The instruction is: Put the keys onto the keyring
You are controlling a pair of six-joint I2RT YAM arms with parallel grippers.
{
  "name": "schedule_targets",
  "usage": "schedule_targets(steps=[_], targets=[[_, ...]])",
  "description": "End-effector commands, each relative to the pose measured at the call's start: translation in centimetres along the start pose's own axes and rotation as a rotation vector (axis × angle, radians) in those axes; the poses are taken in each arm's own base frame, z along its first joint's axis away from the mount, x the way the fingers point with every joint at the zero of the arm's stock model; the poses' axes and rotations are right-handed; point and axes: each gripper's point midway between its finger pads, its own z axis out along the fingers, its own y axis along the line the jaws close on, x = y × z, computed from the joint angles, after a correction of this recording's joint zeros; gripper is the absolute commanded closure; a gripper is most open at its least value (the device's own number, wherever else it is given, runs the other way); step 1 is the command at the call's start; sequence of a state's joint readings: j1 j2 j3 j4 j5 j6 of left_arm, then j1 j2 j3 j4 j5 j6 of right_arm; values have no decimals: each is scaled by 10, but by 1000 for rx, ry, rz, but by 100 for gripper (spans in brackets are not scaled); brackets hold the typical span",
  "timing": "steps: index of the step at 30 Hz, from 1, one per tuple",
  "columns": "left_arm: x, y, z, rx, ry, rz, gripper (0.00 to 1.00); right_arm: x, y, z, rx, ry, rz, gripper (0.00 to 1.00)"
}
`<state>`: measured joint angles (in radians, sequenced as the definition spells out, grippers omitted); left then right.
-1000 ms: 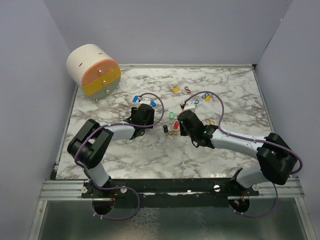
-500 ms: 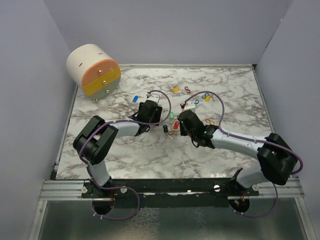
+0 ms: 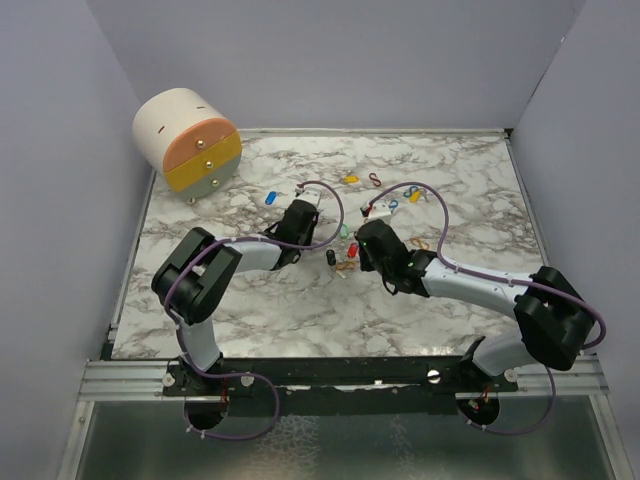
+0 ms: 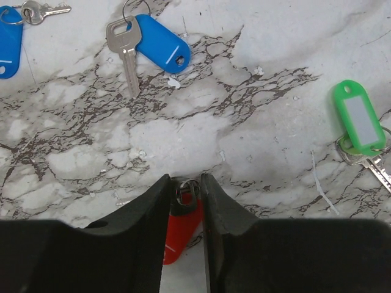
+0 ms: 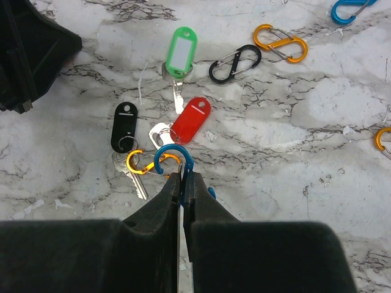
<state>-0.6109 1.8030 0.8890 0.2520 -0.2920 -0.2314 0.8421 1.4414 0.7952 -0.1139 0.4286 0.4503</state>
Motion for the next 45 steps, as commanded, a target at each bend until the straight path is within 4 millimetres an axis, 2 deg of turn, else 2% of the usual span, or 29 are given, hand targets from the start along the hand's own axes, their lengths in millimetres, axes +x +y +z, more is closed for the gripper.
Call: schedule_targets(steps=[1,13,18,20,25,27,29,32,34,36,38,45], targets=[[4,-4,-1,18,4,-5,73,-7,1,1,-15,-29,19,99],[-14,-1,-20,29,-51,-29,85,-7,1,0,-17,-30,25,99],[-10,-1,-20,30,-44,-25,100,-7,0,0,-18,-31,27,99],[-20,-1,-27,38,-72,-35,100,-7,0,-1,-17,-32,27,99],[-20,-1,-29,40,-70,-35,100,-6,-1,-2,-16,-31,28,99],[-18,0,-29,36,-66,-36,90,-6,-1,-2,-17,-31,29,99],[-18,1,-29,28,-65,-36,71,-6,-1,-2,-18,-31,30,99],[-17,2,-28,25,-62,-35,56,-6,-1,-2,-19,-31,30,99],[-16,2,-26,23,-58,-34,50,-5,-1,-2,-21,-31,31,99],[-13,1,-24,20,-48,-31,47,-6,-1,-2,-20,-34,32,99],[-15,0,-23,25,-52,-31,47,-6,-1,-2,-18,-33,30,99],[-1,-3,-10,35,-11,-18,48,-6,-3,-3,-14,-35,30,99]])
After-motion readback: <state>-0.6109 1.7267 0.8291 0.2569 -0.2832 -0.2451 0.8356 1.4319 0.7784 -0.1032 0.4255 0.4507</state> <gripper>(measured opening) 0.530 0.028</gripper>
